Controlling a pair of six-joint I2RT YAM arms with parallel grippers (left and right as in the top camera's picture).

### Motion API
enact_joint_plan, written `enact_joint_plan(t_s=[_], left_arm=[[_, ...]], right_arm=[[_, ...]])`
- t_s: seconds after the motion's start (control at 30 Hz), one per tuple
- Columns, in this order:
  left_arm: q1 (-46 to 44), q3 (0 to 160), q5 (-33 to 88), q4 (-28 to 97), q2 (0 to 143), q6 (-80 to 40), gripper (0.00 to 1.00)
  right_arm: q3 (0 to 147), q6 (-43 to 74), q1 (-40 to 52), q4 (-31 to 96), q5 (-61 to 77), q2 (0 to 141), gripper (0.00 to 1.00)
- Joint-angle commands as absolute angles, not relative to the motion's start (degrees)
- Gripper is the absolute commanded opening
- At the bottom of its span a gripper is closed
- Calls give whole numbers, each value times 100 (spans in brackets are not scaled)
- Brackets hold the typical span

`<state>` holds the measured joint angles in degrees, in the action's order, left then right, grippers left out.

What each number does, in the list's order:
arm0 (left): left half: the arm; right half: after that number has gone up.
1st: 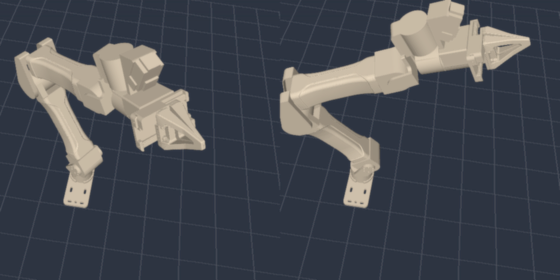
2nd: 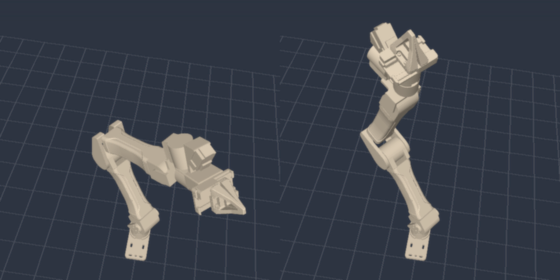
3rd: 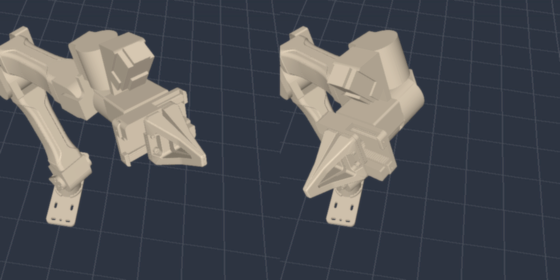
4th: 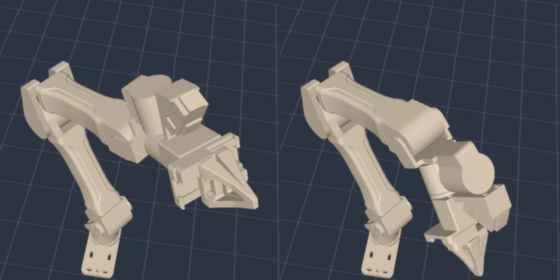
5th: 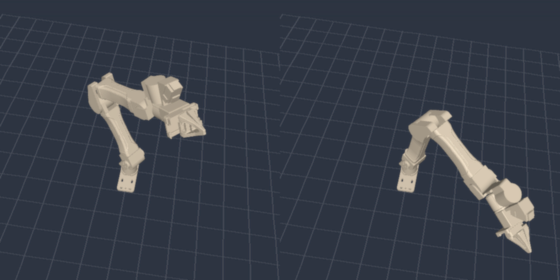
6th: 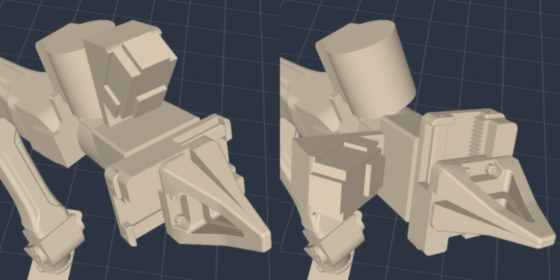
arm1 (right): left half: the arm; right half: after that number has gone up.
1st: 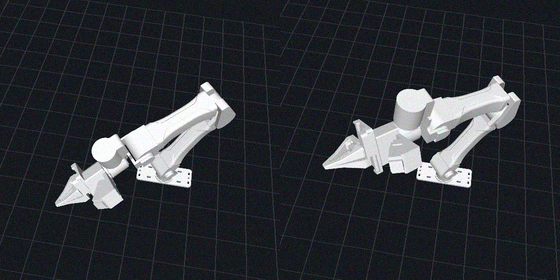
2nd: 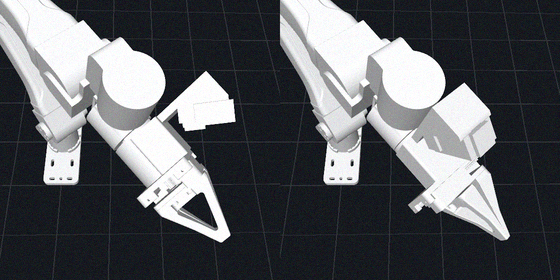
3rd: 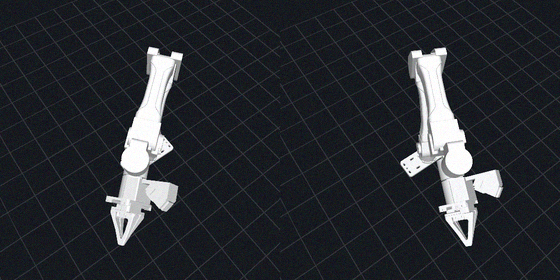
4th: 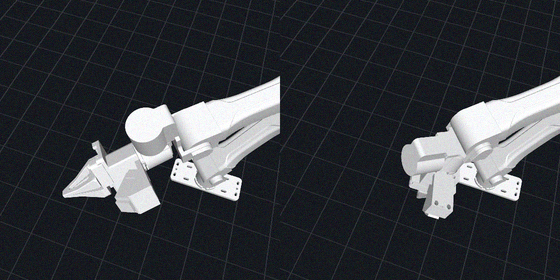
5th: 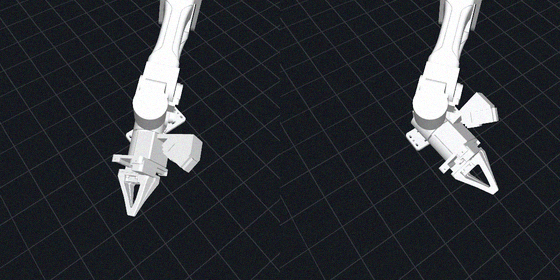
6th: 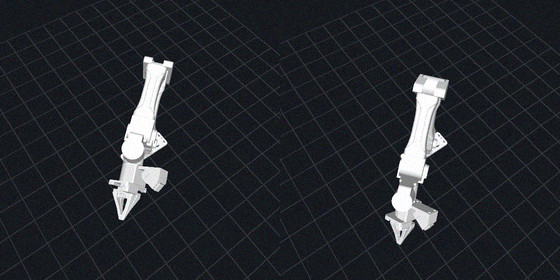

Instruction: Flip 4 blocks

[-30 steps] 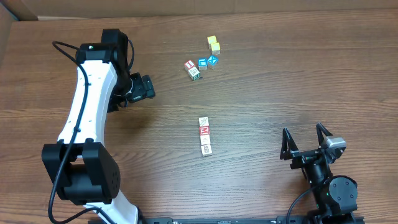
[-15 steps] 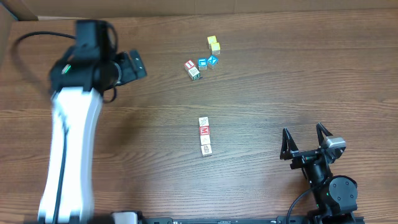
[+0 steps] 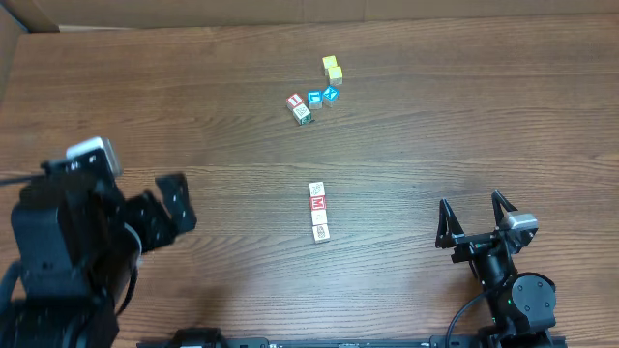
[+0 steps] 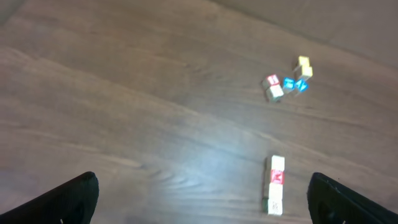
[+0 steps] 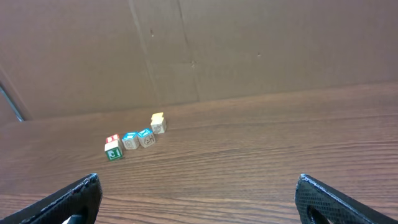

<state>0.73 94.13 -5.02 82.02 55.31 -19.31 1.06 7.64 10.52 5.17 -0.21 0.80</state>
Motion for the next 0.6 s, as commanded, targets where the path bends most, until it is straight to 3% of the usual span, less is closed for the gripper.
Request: enact_joint_plan(t_s=[0.0,0.27,0.57], left_arm=[[84,9229,-639,8324,5041,-1822,99],[84,7693,-661,8281,3461,-1822,100],[84,6012,-635,7312,1669,-1846,99]], right_arm=[[45,742,1037,484,14,23,100],[45,742,1037,484,14,23,100],[45,742,1037,484,14,23,100]])
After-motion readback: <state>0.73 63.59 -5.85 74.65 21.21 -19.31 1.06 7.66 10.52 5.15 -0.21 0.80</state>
